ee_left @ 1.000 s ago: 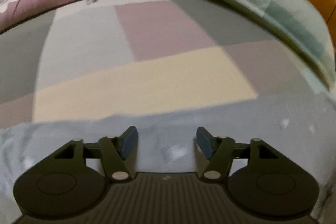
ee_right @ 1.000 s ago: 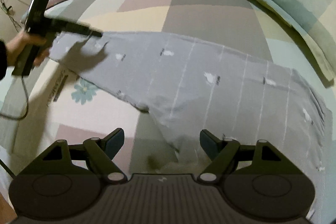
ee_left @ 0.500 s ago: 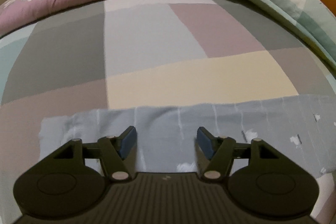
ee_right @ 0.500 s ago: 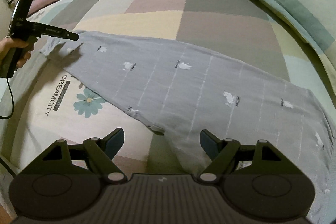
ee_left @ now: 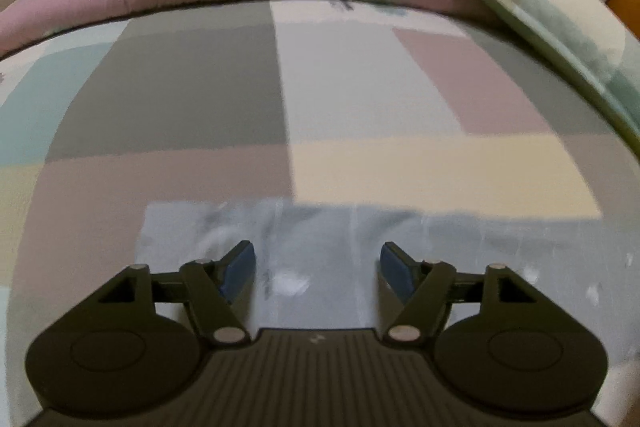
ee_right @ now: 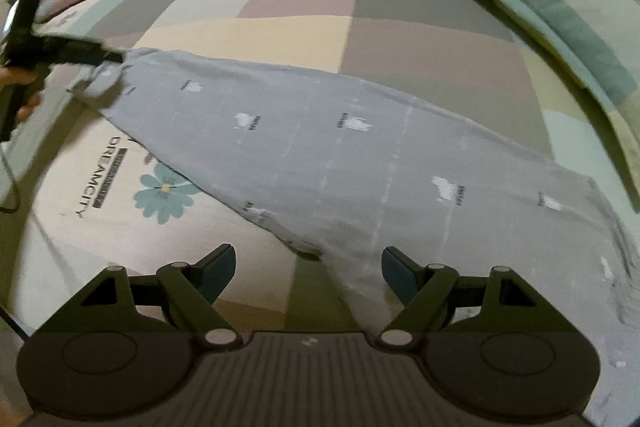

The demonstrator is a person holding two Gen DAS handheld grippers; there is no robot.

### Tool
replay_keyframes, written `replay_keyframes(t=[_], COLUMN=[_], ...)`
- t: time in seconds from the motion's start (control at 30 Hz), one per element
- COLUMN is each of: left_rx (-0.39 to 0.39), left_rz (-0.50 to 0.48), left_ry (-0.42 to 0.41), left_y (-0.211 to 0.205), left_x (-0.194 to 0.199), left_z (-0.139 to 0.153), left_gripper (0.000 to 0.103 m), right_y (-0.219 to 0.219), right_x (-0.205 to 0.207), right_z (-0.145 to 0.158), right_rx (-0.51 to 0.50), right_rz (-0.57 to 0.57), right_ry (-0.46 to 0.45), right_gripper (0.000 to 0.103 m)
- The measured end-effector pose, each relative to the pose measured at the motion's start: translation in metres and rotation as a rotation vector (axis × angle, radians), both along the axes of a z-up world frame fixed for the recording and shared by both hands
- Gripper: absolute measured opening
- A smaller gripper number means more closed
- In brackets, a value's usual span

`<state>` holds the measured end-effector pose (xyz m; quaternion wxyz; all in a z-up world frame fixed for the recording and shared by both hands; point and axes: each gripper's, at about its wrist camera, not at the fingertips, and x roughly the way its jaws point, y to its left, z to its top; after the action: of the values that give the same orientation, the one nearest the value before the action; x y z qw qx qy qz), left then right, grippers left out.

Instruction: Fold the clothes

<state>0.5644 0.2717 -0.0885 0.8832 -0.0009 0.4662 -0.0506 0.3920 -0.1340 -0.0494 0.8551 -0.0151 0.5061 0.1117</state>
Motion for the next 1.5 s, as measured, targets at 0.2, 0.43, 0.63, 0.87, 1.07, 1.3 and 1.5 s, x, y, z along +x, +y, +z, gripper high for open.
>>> replay_keyframes(t=[0.2, 0.43, 0.63, 0.87, 1.07, 1.3, 1.5], left_rx=[0.024, 0.039, 0.091, 0.079, 0.111, 0.126, 0.149], left_rz=[0.042, -0.103, -0.178, -0.182, -0.271, -0.32, -0.318], left_ry=[0.001, -0.007, -0.021, -0.062, -0.085, -0.105, -0.125], left_y=[0.014, -0.049, -0.114, -0.163, -0.196, -0.198, -0.185], left_x=[-0.01, -0.037, -0.068, -0.09, -0.087, -0.096, -0.115], left_z=[0.01, 0.024, 0.027, 0.02, 0.017, 0.021, 0.021], left_gripper=[0.07, 0.072, 0.073, 0.073, 0.073, 0.073, 0.073], right_y=[-0.034, -0.114, -0.169, -0.183, -0.196, -0.155, -0.144], right_x=[-0.018, 0.002, 0.029, 0.065, 0.091, 0.078, 0.099], right_z=[0.0, -0.002, -0.038, -0.067, -0.067, -0.062, -0.074], right_rx=[-0.074, -0.109, -0.059, -0.079, -0.059, -0.03, -0.074], right_rz=[-0.114, -0.28, -0.331, -0.256, -0.321, -0.265, -0.252], right_ry=[-0.026, -0.107, -0.081, -0.097, -0.139, -0.106, -0.118], right_gripper=[0.084, 0.09, 0.09, 0.103, 0.102, 0.103, 0.103])
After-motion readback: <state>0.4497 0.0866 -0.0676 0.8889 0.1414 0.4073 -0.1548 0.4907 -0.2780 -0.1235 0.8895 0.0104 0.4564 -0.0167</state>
